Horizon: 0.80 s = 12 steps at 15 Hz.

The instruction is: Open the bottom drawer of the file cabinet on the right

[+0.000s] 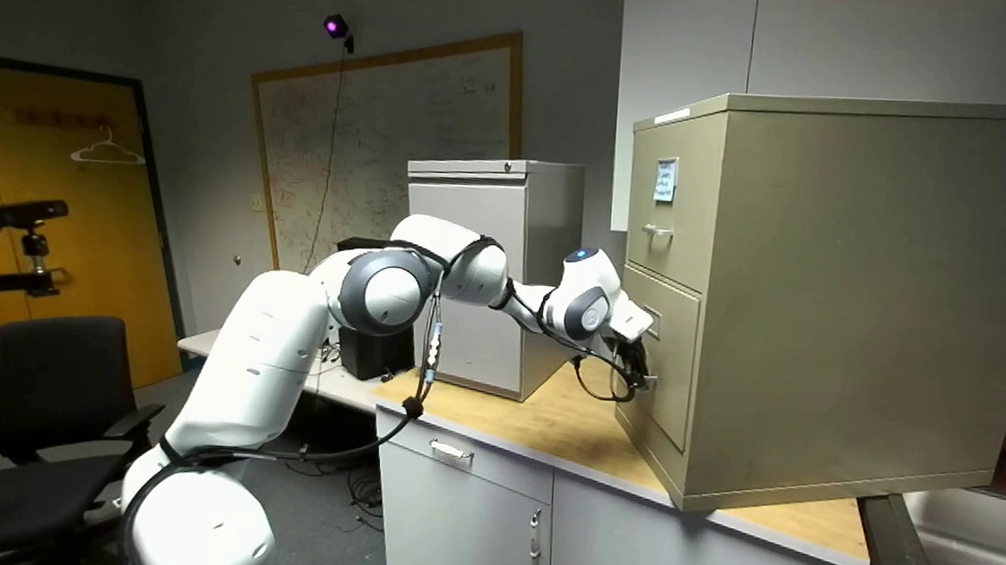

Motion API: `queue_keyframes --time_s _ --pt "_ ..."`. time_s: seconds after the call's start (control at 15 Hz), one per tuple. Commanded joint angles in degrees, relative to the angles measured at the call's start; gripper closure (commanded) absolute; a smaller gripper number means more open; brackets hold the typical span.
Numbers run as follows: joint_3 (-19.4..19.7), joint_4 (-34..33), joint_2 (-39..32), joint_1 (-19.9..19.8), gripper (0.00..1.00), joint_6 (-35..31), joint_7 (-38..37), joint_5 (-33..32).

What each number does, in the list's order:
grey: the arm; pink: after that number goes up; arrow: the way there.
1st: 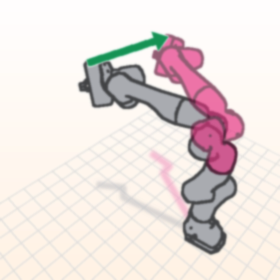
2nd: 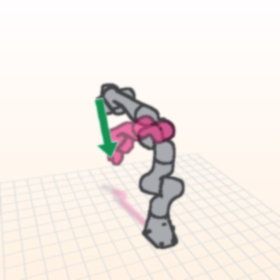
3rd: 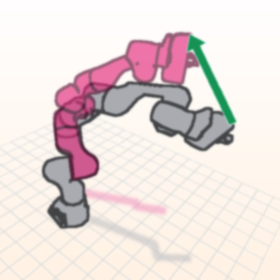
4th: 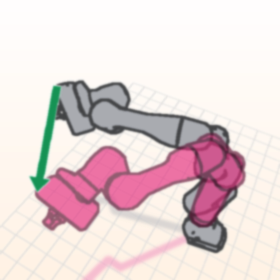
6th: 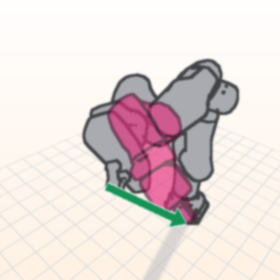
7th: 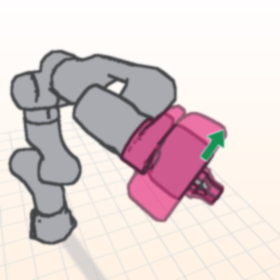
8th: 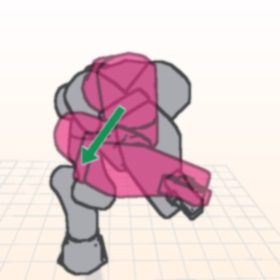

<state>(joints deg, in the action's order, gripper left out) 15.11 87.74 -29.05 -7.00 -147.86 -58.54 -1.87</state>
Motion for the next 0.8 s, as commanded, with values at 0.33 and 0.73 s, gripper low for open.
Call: queue_keyframes --time_s 0.33,0.73 --pt "-1.2 21.0 14.5 2.9 0.87 -4.2 12.1 -2.0" --pt "-1.4 32.1 22.6 4.5 0.87 -4.5 16.8 -4.1"
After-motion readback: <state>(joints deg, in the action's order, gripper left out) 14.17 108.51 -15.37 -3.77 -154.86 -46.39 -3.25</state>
